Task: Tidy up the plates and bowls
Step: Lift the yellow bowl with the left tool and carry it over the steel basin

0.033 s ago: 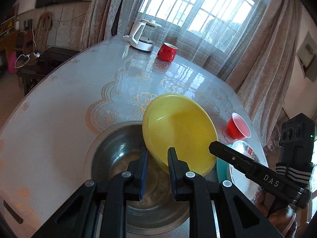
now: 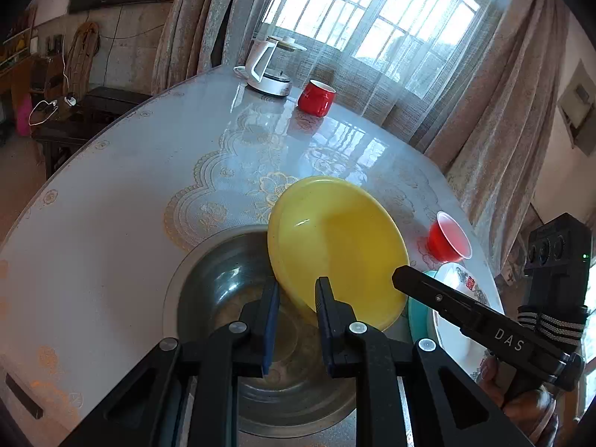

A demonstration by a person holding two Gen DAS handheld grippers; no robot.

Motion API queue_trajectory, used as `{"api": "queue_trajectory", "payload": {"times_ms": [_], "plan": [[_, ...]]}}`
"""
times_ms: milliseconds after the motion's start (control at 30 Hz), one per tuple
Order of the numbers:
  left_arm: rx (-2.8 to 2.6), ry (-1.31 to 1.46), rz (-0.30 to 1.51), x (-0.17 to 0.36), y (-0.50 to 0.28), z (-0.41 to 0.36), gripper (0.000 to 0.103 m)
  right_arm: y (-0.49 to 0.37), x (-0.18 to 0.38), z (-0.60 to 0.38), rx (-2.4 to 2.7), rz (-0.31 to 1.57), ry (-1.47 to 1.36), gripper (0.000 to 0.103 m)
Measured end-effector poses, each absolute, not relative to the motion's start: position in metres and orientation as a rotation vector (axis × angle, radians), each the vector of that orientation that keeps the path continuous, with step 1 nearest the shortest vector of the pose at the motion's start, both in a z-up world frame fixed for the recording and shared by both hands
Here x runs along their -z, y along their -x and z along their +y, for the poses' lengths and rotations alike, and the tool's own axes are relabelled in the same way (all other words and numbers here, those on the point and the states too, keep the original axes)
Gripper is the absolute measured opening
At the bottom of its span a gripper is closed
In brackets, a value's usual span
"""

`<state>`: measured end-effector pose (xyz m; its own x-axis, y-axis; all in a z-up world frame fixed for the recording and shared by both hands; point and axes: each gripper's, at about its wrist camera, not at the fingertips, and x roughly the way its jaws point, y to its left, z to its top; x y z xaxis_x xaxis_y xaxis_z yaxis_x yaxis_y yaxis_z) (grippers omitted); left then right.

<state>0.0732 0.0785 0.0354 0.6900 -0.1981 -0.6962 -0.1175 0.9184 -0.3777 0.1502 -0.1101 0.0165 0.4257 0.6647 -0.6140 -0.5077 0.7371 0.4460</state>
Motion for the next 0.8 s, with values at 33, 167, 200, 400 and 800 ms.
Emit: {"api": "queue_trajectory", "payload": {"times_ms": [33, 167, 200, 400, 800], "plan": [[0.044, 0.422, 0.818, -0.033, -0.07, 0.082, 0.019, -0.149, -0.015, -0.107, -0.745, 0.865, -0.201, 0.017], [0.033, 0.422, 0.83, -0.026, -0.058, 0.09, 0.019, -0.144, -0.007, -0.097, -0.763, 0.893, -0.184, 0.017], [0.029, 0.421, 0.836, -0.024, -0.056, 0.091, 0.019, -0.144, -0.006, -0.095, -0.767, 0.899, -0.178, 0.017], [0.021, 0.439, 0.875, -0.009, -0.05, 0.098, 0.019, -0.133, 0.008, -0.084, -0.768, 0.941, -0.147, 0.017], [0.039, 0.407, 0.917, 0.005, -0.049, 0.096, 0.02, -0.123, 0.021, -0.08, -0.725, 0.978, -0.108, 0.017]]}}
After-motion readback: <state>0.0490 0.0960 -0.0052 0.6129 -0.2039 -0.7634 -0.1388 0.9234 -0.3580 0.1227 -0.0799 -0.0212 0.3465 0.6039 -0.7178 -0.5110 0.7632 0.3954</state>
